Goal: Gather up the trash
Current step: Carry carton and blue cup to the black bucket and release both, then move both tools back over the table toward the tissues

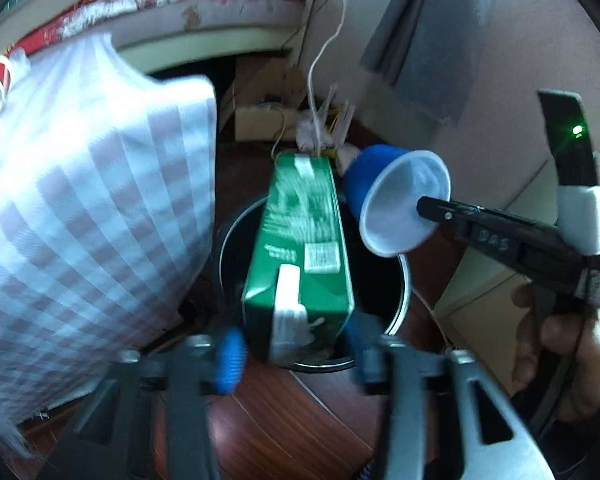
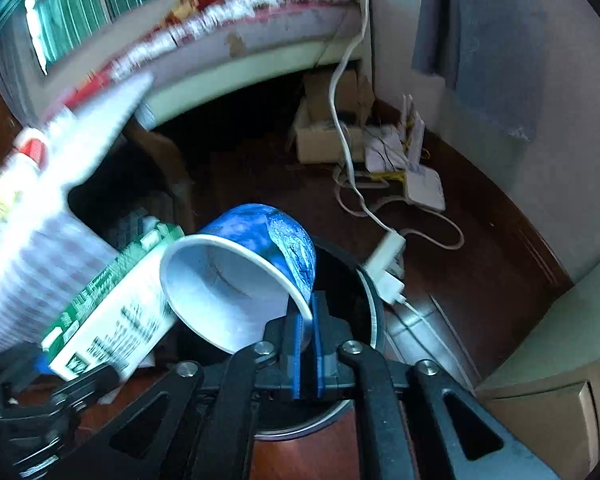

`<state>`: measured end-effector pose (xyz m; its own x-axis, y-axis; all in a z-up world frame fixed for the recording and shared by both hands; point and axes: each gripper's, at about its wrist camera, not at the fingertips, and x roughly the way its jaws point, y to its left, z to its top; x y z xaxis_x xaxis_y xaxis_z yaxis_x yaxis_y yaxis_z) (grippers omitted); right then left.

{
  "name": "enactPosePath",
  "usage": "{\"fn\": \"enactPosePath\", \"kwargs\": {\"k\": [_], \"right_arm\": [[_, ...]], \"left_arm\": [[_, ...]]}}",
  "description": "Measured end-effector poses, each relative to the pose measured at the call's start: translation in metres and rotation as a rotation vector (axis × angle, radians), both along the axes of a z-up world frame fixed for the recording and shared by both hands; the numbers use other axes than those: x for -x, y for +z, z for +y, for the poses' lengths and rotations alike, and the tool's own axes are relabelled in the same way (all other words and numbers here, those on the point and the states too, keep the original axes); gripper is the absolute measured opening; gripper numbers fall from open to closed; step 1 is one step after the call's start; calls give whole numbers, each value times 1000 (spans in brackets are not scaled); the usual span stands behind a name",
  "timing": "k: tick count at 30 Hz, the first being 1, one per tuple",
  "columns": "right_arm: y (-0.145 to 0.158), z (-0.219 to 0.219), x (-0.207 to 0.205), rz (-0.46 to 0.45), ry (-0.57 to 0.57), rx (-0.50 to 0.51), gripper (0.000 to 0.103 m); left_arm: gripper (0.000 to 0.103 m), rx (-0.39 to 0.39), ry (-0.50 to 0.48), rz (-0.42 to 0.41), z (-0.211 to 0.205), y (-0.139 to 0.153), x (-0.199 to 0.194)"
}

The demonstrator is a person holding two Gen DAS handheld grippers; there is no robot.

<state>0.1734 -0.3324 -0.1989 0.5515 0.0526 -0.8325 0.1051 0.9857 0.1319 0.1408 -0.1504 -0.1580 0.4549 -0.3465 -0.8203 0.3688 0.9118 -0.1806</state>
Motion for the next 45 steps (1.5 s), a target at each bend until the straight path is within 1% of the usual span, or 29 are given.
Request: {"fn": "enactPosePath", "kwargs": {"k": [1, 2, 3, 5, 7, 9, 11, 17, 20, 23, 31, 37, 41, 43, 45], "right_arm": [[-8, -5, -2, 21, -17, -4, 94], [-13, -9, 0, 20, -34, -1, 99], [-16, -14, 3, 28, -53, 7, 99], [-19, -21, 7, 43, -74, -20, 99], [-15, -22, 10, 37, -81, -20, 99], [-9, -19, 14, 28, -77, 1, 100], [-4, -15, 19, 13, -74, 8, 102], [8, 4, 34, -25, -51, 32, 102], [17, 13, 45, -47, -38, 46, 102], [25, 20, 52, -70, -31, 49, 102], [47, 32, 70, -133, -51, 53, 102], [68, 62, 79, -190, -4, 56, 102], [80, 92, 77, -219, 55, 55, 102], [85, 109, 75, -236, 91, 56, 102], [91, 126, 72, -252, 128, 54, 102]], "left_arm": [[97, -18, 28, -6, 1, -1, -2], [102, -36, 56, -25, 4, -1, 1], [102, -46, 68, -31, 5, -1, 3], [102, -67, 83, -21, 11, -2, 3], [102, -93, 100, -34, 16, -2, 7], [102, -111, 114, -35, 21, -3, 8], [102, -126, 132, -54, 25, 0, 13], [102, -124, 151, -72, 42, 8, 21], [102, -118, 161, -84, 57, 17, 30], [102, -114, 176, -99, 57, 20, 25], [102, -103, 229, -150, 93, 40, 44], [102, -94, 302, -184, 120, 53, 52], [102, -88, 356, -208, 143, 63, 57], [102, -94, 392, -225, 155, 68, 58], [102, -123, 430, -243, 167, 72, 61]]}}
